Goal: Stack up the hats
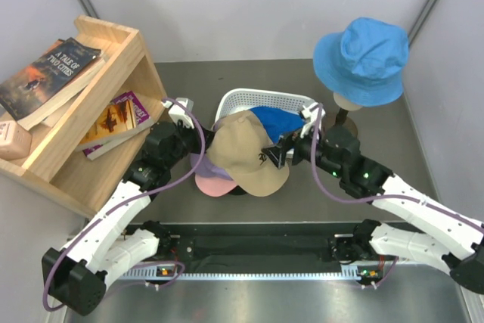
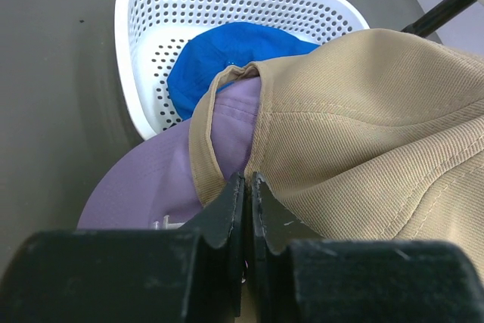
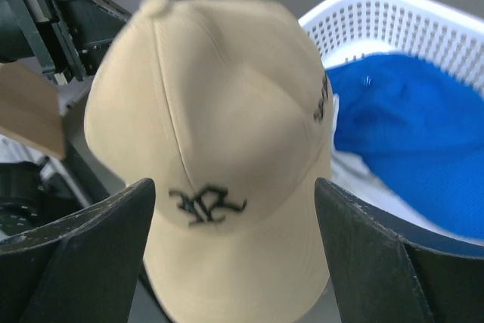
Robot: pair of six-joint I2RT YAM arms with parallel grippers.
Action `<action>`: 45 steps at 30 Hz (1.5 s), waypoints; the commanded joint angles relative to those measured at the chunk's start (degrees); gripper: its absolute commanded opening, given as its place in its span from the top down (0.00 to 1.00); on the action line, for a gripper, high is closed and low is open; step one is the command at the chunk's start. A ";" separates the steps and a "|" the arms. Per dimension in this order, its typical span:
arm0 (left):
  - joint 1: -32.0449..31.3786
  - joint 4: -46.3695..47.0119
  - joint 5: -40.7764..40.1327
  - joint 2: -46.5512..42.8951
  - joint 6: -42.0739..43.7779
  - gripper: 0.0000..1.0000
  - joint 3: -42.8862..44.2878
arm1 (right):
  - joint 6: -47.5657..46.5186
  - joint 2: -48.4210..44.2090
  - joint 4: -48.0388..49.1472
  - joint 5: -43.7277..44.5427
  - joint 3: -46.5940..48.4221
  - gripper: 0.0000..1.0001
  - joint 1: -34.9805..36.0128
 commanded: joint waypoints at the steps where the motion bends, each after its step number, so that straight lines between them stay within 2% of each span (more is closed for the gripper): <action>1: 0.21 -2.74 -1.45 0.26 0.86 0.97 0.10 | 14.58 -7.58 8.51 2.94 -9.16 0.15 0.45; 5: 0.21 -2.74 -1.36 0.00 0.77 0.99 0.10 | 26.08 -13.73 16.94 3.46 -20.40 0.18 0.71; 8: 0.21 -2.83 -1.36 -0.18 0.77 1.00 0.18 | 30.75 -17.33 17.93 5.39 -25.25 0.19 0.80; 14: 0.21 -3.53 -1.71 -0.44 0.86 1.00 0.45 | 38.14 -22.35 18.37 6.72 -31.23 0.19 1.59; 17: 0.21 -3.36 -1.62 -0.62 0.68 1.00 0.27 | 40.43 -22.10 22.75 5.66 -34.22 0.19 2.11; 25: 0.21 -3.71 -1.71 -0.97 0.95 1.00 0.36 | 43.25 -16.65 29.44 4.17 -35.82 0.21 3.70; 30: 0.21 -3.71 -1.80 -1.06 1.12 1.00 0.19 | 44.66 -17.08 26.29 9.51 -35.81 0.22 6.16; 35: 0.21 -3.71 -1.80 -1.32 1.21 1.00 0.18 | 47.21 -22.00 19.34 16.99 -37.21 0.22 9.15; 39: 0.21 -3.80 -1.80 -1.24 1.30 1.00 0.18 | 48.96 -22.63 22.41 17.44 -39.50 0.22 9.59; 42: 0.21 -3.80 -1.71 -1.15 1.39 1.00 0.27 | 48.97 -18.95 24.08 16.56 -39.24 0.22 10.72; 45: 0.21 -3.89 -1.71 -1.15 1.39 1.00 0.27 | 48.70 -15.95 30.30 15.95 -40.38 0.22 11.87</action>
